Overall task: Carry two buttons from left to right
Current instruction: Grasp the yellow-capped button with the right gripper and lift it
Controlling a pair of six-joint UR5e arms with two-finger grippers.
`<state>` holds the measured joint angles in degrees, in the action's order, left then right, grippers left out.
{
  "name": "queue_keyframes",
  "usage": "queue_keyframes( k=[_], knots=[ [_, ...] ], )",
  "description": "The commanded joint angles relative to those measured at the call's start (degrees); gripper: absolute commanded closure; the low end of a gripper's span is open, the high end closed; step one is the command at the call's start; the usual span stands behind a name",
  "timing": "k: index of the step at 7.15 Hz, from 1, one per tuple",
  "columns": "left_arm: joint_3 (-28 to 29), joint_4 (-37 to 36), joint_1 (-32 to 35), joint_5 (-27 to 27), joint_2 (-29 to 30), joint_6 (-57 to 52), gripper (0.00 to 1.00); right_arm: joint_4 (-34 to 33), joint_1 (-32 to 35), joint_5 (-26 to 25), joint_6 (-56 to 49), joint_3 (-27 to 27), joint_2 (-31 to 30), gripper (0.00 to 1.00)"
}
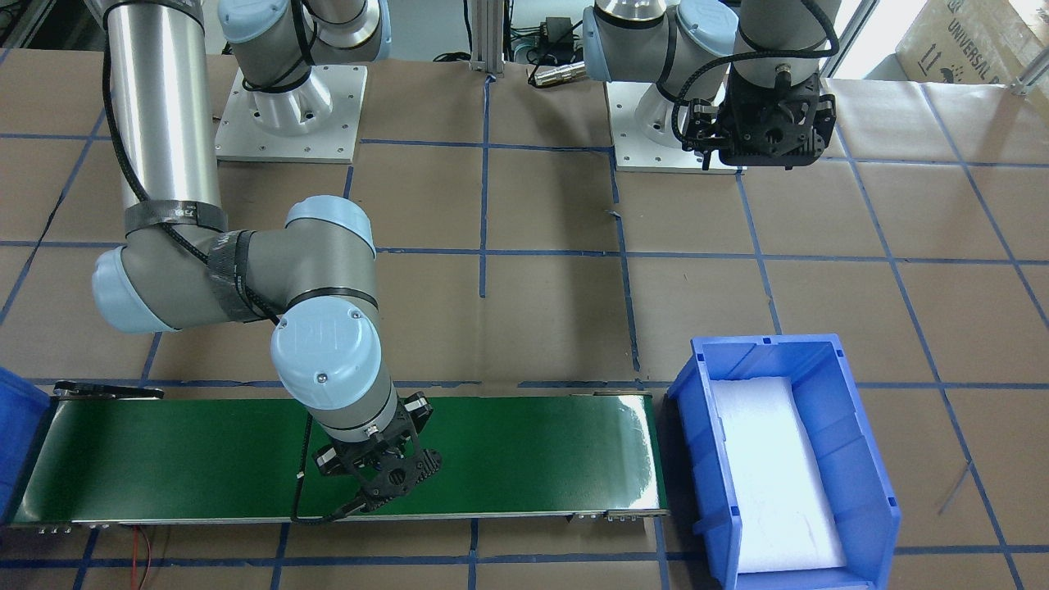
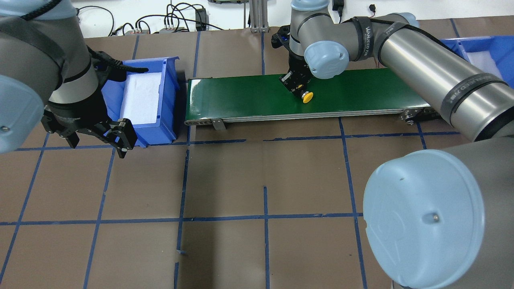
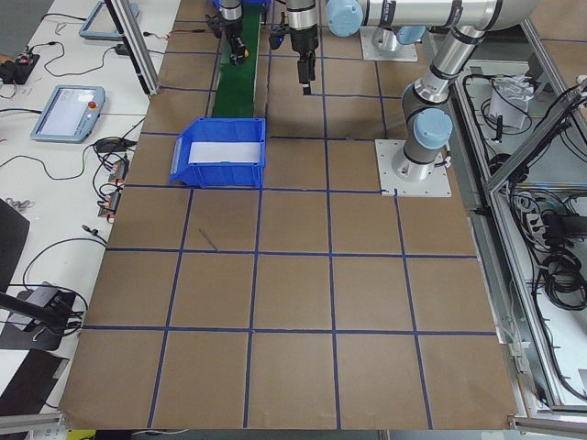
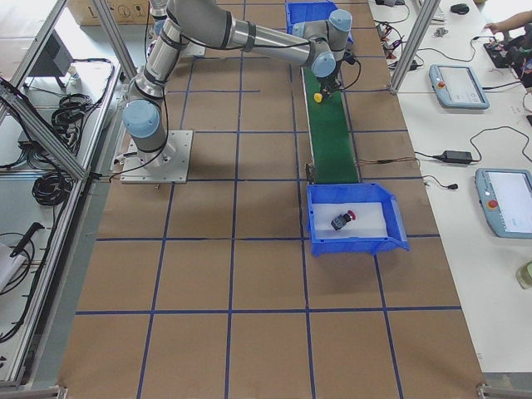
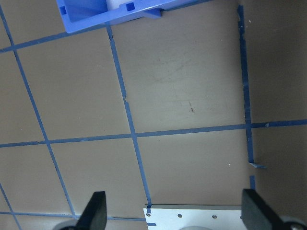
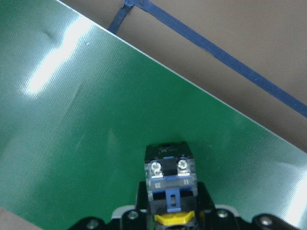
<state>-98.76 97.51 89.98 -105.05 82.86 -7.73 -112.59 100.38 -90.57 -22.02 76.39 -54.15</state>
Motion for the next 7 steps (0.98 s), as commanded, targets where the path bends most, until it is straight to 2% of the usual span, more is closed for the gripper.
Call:
queue_keyframes(
  k=[1,4,7],
  knots=[
    [-0.37,0.32,0.02,-0.15,-0.07,0.08,0.0,2.44,-1.41,-1.79,-1.09,-0.8,-0.86,0.92],
    [-0.2,0.49,-0.5,0.2,-0.42,-0.18,0.0,9.56,-14.73,-3.03,-8.97,-1.33,-7.09,0.92],
    [0.06,0.23,-1.73,0.37,0.55,-0.54,0.0,11.25,-30.02,-3.21,-21.8,-1.24,-9.65,0.92]
  ],
)
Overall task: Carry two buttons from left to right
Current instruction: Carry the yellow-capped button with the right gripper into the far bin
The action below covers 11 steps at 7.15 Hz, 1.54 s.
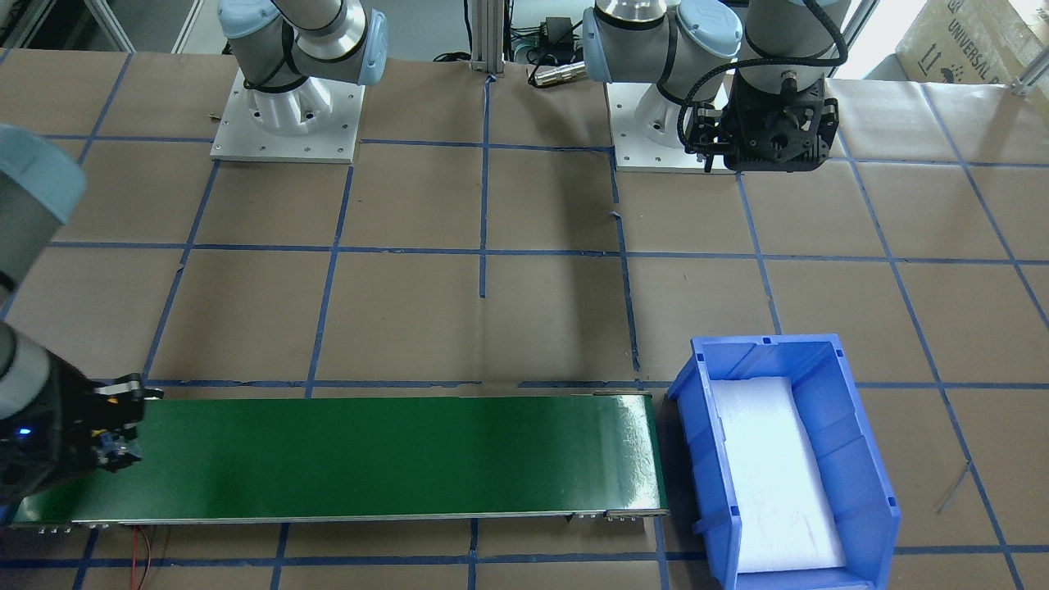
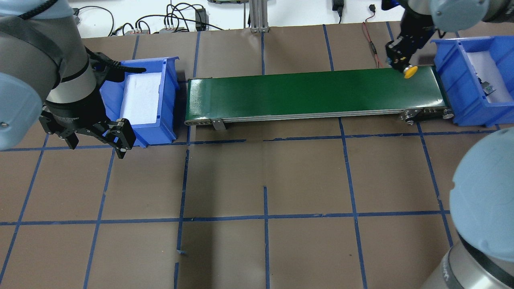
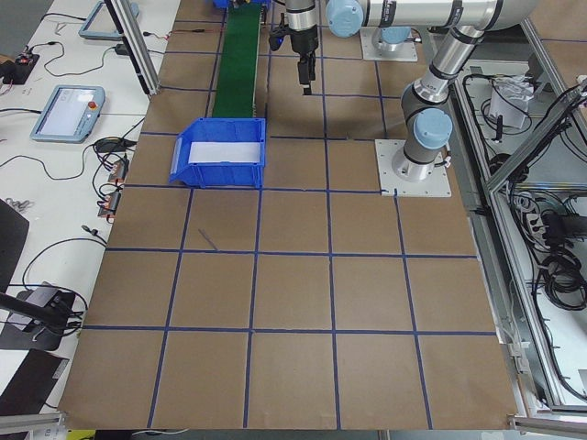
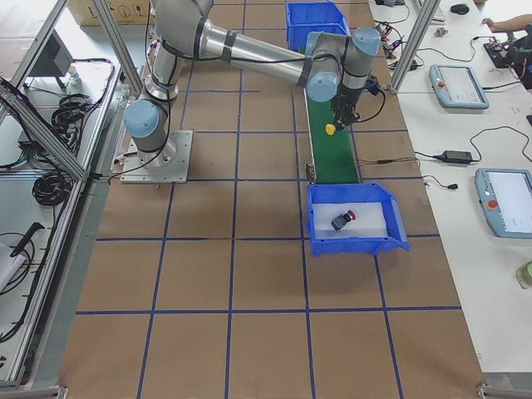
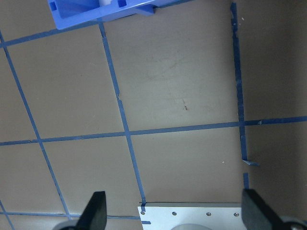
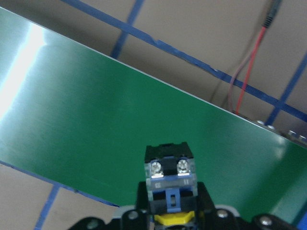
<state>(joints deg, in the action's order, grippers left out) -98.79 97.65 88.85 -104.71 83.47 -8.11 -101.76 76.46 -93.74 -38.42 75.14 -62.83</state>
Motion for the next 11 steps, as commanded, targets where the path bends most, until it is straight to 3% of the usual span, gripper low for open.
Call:
queue_keyframes(
  k=[1,4,5,6,8,11],
  knots=[
    [0.26,0.17,-0.87,-0.06,-0.32,-0.33,0.0,0.86,-9.54,0.13,-6.66,-0.08,-1.5,0.92],
    [0.97,-0.62,-2.01,0.64,0.03,-0.59,0.0,1.22,-15.87,0.66,-13.41,-0.69,-2.03,0.91],
    [1.4,-0.62,-2.28,4.65,-0.24,-0.68,0.0,1.39,-17.03,0.84,-15.26,-2.17,-1.51,0.91],
    [0.36,-0.62,-2.11,4.77,0.37,-0.51,0.0,1.39,-18.09,0.84,-16.85,-3.58,-0.9,0.9],
    [0.18,-0.36,-2.19,4.25,0.73,-0.59,0.0,0.43,-18.97,1.19,-18.96,-7.96,4.7,0.9],
    [1.5,-0.18,-2.19,4.51,2.13,0.89,0.0,0.34,-19.24,2.42,-20.12,-19.73,16.82,0.89]
  ],
)
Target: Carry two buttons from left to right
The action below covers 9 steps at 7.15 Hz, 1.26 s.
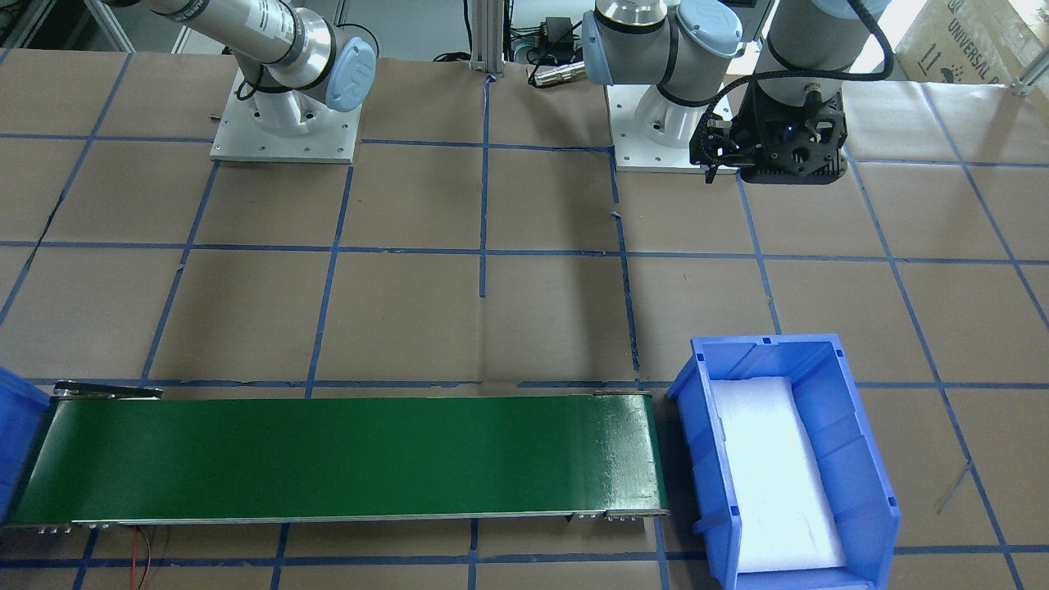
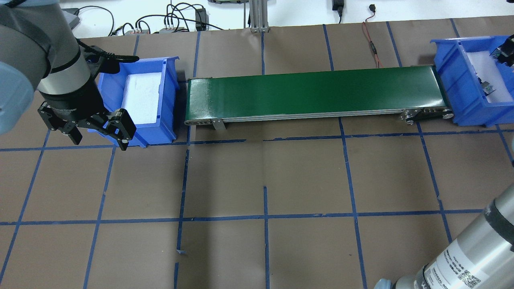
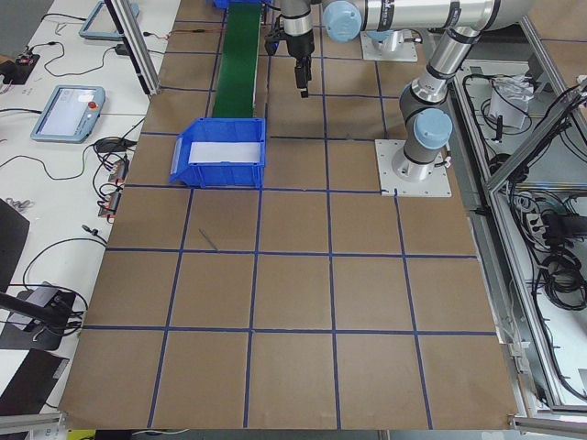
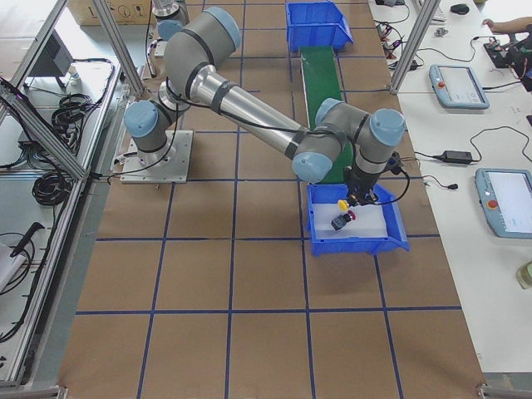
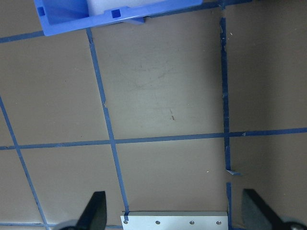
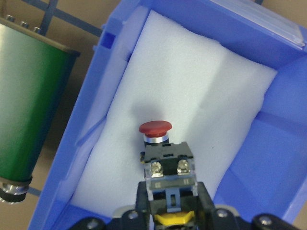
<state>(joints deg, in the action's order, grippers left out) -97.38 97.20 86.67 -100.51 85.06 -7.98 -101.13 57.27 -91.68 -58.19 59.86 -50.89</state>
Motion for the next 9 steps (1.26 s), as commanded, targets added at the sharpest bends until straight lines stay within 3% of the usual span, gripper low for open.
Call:
queue_keyframes(
  k=[1,2,3,4,7,8,9],
  knots=[
    [0.09,0.18,0.08,0.83,0.63,3.82,0.0,-0.38,0.03,1.32,-0.34,-8.66,9.44,0.89],
    [0.35,0.27,-0.01,1.62,0.72,5.85,0.0,-0.3,0.38,1.59,-0.34,-11.92,12.19,0.89],
    [0.44,-0.34,-0.09,7.37,0.81,6.22,0.0,-0.3,0.82,1.68,-0.17,-12.83,13.08,0.89],
    [0.53,-0.35,-0.09,8.39,0.9,6.13,0.0,-0.3,1.6,1.68,-0.08,-12.84,13.44,0.89],
    [-0.61,-1.14,0.08,8.04,2.21,5.7,0.0,-0.38,1.96,1.68,0.1,-12.92,14.41,0.89],
    [-0.18,-1.14,0.17,5.17,2.48,5.43,0.0,-0.3,1.96,2.03,0.01,-13.1,14.33,0.89],
    [0.52,-2.27,0.08,1.84,3.09,4.04,0.0,-0.3,1.88,2.29,-0.17,-13.01,14.67,0.76]
  ],
)
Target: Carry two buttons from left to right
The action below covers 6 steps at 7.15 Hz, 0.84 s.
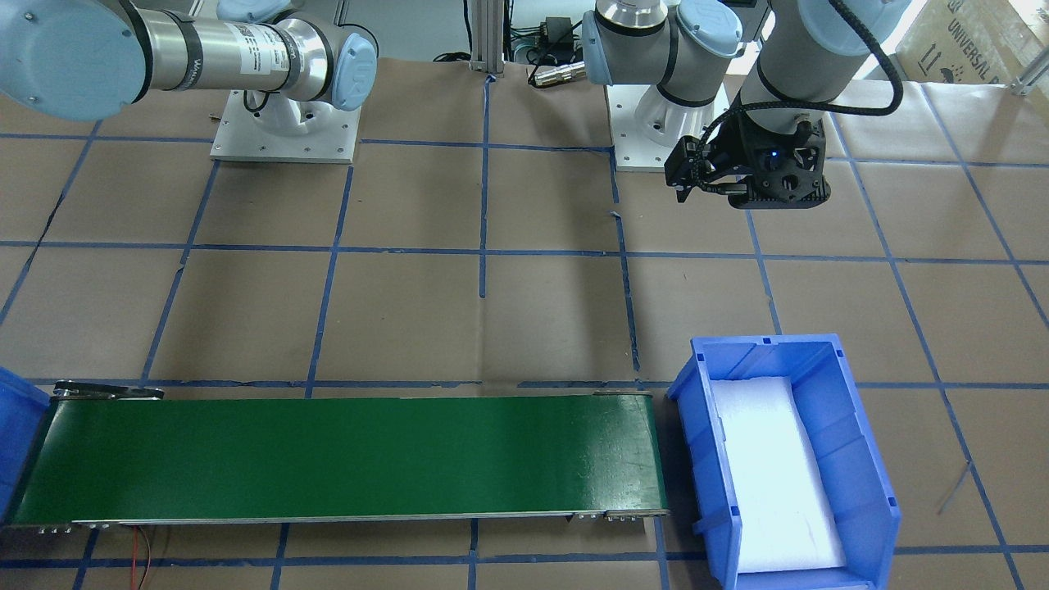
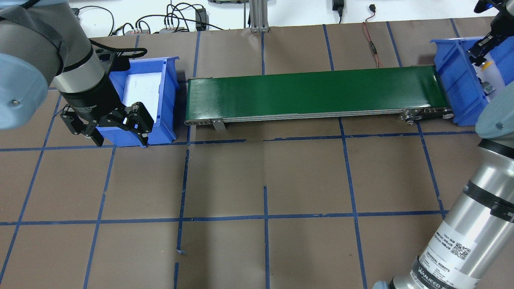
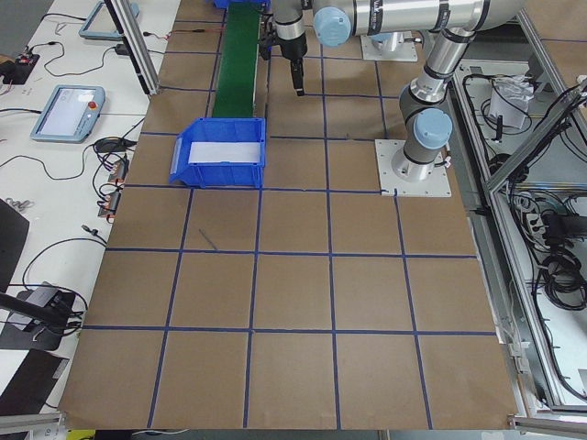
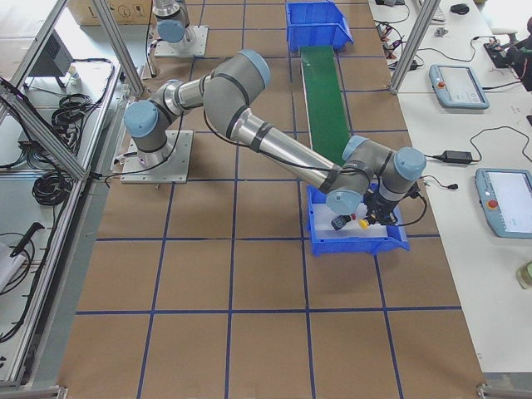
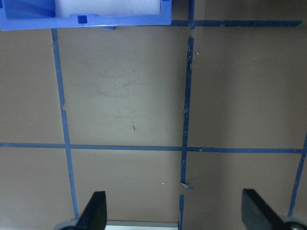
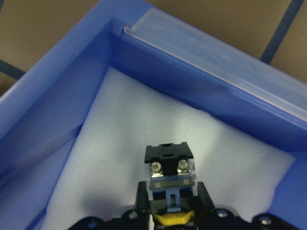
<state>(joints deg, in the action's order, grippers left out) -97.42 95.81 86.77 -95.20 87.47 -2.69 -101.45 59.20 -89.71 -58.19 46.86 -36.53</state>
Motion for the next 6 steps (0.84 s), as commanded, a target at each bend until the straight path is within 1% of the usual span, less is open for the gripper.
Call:
queue_keyframes(
  k=[1,2,6],
  knots=[
    [0.83,-3.06,-0.11,-5.67,1.82,-1.17,0.0,0.46,-0.22,2.15,-0.52,0.33,0.49,0.05],
    [1.7,-3.08,-0.02,-5.09,2.44,-0.91,0.0,0.82,-0.4,3.56,-0.52,0.51,0.49,0.0],
    [2.24,-3.52,0.07,-5.08,4.02,-0.3,0.0,1.08,-0.66,3.58,-0.78,0.08,-0.55,0.0]
  ],
)
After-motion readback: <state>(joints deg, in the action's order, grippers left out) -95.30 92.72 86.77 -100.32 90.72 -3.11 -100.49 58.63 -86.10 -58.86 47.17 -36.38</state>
